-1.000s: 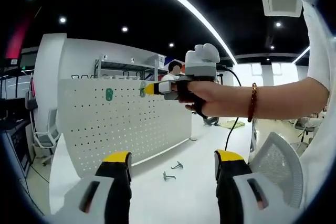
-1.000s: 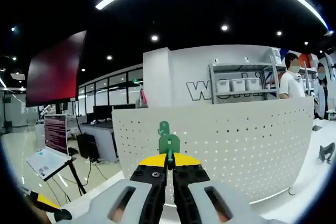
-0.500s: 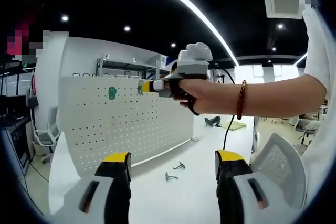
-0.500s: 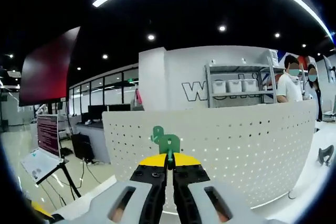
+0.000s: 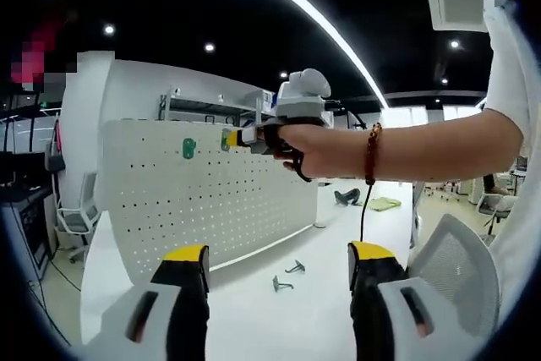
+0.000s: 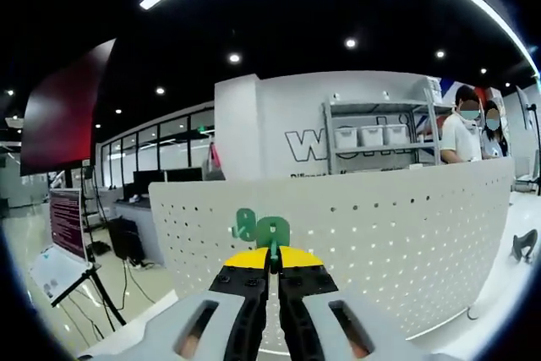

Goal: Insert the hook assembly into the mounting plate slot until the hook locks in place.

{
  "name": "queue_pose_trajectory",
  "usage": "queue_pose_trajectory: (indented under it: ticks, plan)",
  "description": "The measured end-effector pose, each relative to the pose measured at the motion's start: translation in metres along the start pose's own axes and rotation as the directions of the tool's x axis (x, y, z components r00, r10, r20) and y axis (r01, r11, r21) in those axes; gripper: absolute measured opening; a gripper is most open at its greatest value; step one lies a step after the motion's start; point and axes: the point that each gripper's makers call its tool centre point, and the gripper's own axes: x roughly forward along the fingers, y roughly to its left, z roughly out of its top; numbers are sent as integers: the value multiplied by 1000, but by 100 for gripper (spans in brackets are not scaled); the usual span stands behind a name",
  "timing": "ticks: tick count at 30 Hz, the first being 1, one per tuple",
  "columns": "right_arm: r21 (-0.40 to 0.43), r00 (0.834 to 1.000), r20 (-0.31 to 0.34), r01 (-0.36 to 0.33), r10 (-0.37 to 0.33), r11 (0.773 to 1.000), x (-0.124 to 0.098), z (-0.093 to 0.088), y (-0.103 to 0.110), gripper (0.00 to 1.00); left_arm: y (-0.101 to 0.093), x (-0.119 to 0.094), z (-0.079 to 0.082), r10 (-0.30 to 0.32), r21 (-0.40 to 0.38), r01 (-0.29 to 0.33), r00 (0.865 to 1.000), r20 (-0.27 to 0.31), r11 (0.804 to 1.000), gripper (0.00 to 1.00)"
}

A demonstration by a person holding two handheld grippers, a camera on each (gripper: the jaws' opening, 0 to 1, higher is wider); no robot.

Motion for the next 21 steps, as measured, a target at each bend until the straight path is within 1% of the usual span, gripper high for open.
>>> queue_pose_trajectory:
  ticks: [12, 21]
  plan:
    - [-17, 1000, -2, 24, -24, 1000, 21, 5, -2, 2, 1, 3, 0, -12, -1, 12, 1000, 3, 1000, 68]
    - [-23, 999, -8, 43, -43, 999, 35, 4, -7, 2, 4, 2, 0, -6, 3, 6, 1000, 4, 1000, 69]
